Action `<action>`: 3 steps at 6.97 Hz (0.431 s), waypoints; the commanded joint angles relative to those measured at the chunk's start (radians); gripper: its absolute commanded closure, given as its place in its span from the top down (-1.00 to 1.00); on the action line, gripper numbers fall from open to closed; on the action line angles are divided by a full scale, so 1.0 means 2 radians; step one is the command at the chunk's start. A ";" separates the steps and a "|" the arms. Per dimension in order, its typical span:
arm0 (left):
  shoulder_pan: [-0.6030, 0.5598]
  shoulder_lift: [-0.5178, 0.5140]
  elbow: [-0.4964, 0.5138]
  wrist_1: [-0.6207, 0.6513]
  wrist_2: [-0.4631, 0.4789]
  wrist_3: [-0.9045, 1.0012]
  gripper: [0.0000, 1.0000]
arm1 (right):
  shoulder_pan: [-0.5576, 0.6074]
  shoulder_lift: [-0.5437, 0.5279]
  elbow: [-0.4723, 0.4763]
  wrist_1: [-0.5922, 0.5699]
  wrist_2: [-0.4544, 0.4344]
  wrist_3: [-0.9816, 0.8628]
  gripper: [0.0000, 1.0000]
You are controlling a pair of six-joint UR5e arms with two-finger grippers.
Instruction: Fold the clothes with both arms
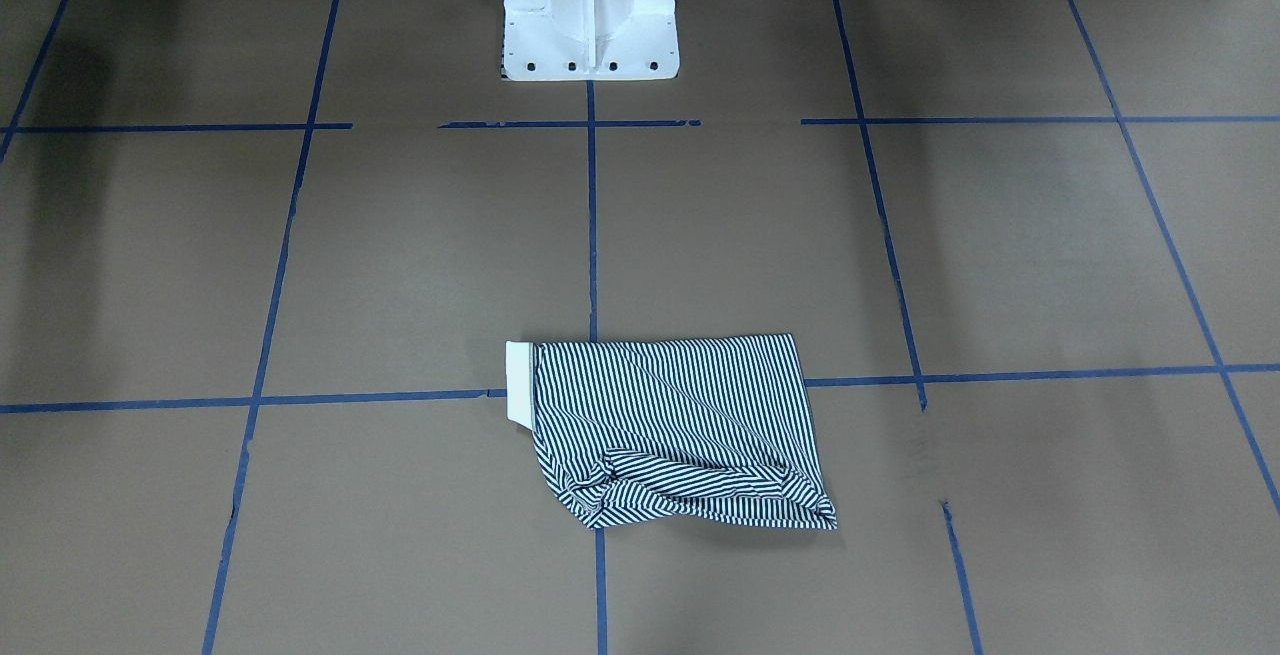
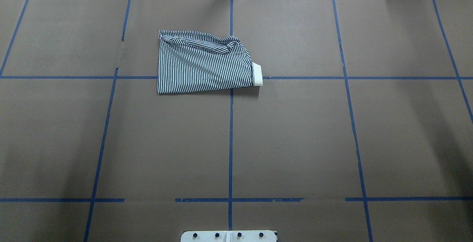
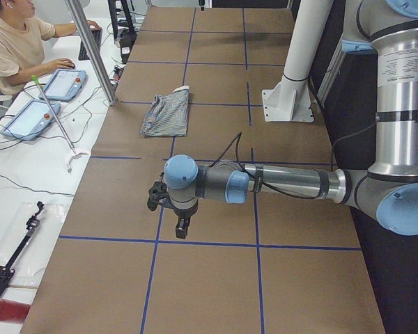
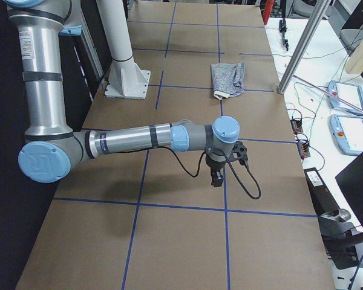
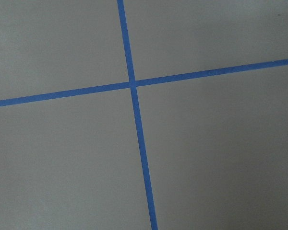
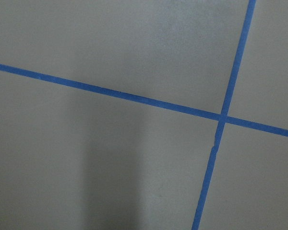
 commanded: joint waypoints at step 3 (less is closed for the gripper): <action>0.000 -0.001 0.004 -0.003 -0.003 0.000 1.00 | 0.001 -0.008 0.003 0.000 0.002 0.000 1.00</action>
